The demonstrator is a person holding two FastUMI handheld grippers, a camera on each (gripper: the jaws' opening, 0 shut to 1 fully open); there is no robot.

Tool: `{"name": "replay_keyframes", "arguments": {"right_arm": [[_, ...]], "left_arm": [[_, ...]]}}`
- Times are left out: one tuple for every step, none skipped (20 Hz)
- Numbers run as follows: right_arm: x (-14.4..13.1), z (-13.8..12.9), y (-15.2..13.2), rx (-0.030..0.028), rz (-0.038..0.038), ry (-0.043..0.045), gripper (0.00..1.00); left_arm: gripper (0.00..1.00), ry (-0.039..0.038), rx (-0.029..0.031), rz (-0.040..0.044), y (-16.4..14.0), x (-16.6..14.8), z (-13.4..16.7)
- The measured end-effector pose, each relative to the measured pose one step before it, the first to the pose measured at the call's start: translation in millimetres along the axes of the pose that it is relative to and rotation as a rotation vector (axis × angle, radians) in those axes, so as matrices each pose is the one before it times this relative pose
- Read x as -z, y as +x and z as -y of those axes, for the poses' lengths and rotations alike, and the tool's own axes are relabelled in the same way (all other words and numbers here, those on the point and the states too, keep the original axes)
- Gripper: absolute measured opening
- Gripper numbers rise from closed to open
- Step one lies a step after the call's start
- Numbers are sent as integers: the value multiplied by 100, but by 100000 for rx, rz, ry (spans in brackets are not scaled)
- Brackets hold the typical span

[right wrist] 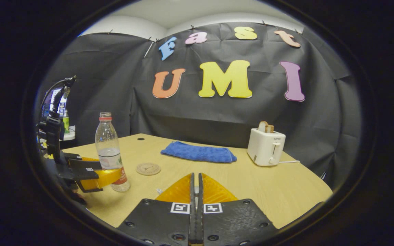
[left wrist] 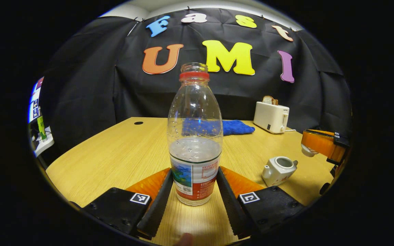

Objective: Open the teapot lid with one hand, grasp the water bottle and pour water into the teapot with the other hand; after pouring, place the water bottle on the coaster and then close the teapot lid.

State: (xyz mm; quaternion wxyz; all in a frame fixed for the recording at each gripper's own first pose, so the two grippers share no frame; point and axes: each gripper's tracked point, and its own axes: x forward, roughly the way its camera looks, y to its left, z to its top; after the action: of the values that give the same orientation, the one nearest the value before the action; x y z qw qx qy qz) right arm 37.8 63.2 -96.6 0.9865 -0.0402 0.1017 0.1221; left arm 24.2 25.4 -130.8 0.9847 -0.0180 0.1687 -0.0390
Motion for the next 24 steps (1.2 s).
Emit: {"name": "replay_keyframes", "arguments": {"right_arm": [[17,314,-166,115,-96,448,0],[-147,328,-106,49,-21,446,0],[58,293,-218,-59,-202,393,0],[5,378,-148,-276,-298,341,0],[107,391,-155,-72,-406,44,0],[-18,537,-222,288,-337,-74,0],[32,514,-147,361,5,140,0],[-60,495,-237,317,0,299,0],[43,497,-183,111,-43,379,0],[-12,434,-266,219,-14,545,0],[57,436,-163,312,66,314,0],[76,479,-231,405,-181,-81,0],[76,352,-215,294,-6,-33,0],[55,401,-268,344,-140,50,0],[196,331,-145,114,-145,44,0],[31,302,-229,190,-32,-69,0],[59,248,-161,133,-65,14,0],[17,207,-162,-125,-42,167,1],[137,39,-106,-293,-82,316,2],[68,89,-119,-265,-43,75,2],[82,26,-134,-179,-138,158,0],[65,168,-28,-36,-55,58,0],[88,77,-92,-103,-63,358,0],[30,80,-53,-137,-64,470,0]], "left_arm": [[78,2405,-1866,-140,13,-272,-429],[78,2734,-1146,329,-41,-394,-174],[77,3104,-165,960,-139,-639,81],[77,2899,-381,868,-113,-627,-73],[76,2903,645,443,-149,-395,257],[76,4370,205,812,-157,-480,241],[76,6131,-1183,868,-138,-448,-153],[75,7496,-2307,537,5,-323,-372],[75,8947,-2738,379,-133,-277,-377],[75,6756,-1496,-688,-16,-8,-199],[74,6625,-529,-861,-94,-49,88],[74,5392,286,-406,5,49,167],[74,5729,-1516,-458,-10,82,-276],[74,5813,-2444,-392,13,81,-450],[74,5694,-2065,-273,-58,-12,-341],[74,5701,-1542,-74,172,-24,-109],[74,6089,-1283,269,41,-70,105],[74,6143,-1357,826,92,-191,-103],[74,6159,-1203,838,-120,-466,-43],[74,6828,-1153,954,36,-231,-17],[74,6598,-1474,649,-415,-249,-210],[74,5951,-923,712,-41,-259,22],[74,5118,89,529,21,30,46],[73,3847,423,474,-32,-86,104]]}}
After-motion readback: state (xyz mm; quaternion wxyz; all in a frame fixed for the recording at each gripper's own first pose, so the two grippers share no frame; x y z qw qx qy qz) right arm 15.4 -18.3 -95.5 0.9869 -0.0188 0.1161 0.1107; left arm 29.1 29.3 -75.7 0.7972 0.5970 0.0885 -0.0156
